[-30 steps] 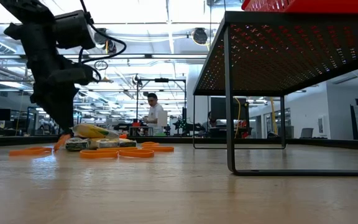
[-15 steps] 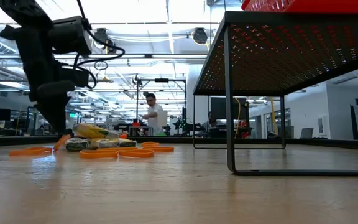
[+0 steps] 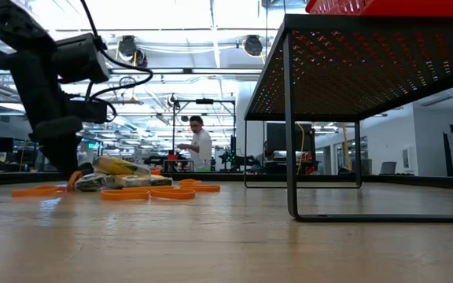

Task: Pick & Place Office Desk Supplies
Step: Put the orange rubber band into the top red bin on the shelf

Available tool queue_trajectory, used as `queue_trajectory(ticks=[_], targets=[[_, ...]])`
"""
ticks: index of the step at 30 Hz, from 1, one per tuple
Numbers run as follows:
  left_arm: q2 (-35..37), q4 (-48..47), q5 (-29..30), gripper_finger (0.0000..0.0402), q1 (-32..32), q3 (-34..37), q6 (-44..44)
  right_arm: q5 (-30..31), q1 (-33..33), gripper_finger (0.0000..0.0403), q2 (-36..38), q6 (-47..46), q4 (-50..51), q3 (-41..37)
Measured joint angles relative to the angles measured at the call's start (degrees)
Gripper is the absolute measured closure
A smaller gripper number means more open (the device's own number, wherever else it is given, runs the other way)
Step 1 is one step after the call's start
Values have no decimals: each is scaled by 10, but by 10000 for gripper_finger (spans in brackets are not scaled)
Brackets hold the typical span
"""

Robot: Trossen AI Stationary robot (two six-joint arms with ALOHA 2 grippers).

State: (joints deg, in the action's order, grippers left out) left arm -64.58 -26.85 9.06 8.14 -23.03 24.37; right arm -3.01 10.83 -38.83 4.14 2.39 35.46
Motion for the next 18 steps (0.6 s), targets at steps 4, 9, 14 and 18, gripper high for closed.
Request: queue_trajectory(ticks=[4, 9, 14, 18], targets=[[0, 3, 0, 275, 0, 6, -2, 0, 0, 149, 0, -4, 0, 0], [0, 24, 0, 344, 0, 17, -5, 0, 0, 149, 0, -4, 0, 0], [1, 56, 1, 392, 0, 25, -1, 0, 0, 149, 0, -4, 0, 0], [2, 61, 9, 397, -1, 8, 1, 0, 0, 149, 0, -4, 0, 0]])
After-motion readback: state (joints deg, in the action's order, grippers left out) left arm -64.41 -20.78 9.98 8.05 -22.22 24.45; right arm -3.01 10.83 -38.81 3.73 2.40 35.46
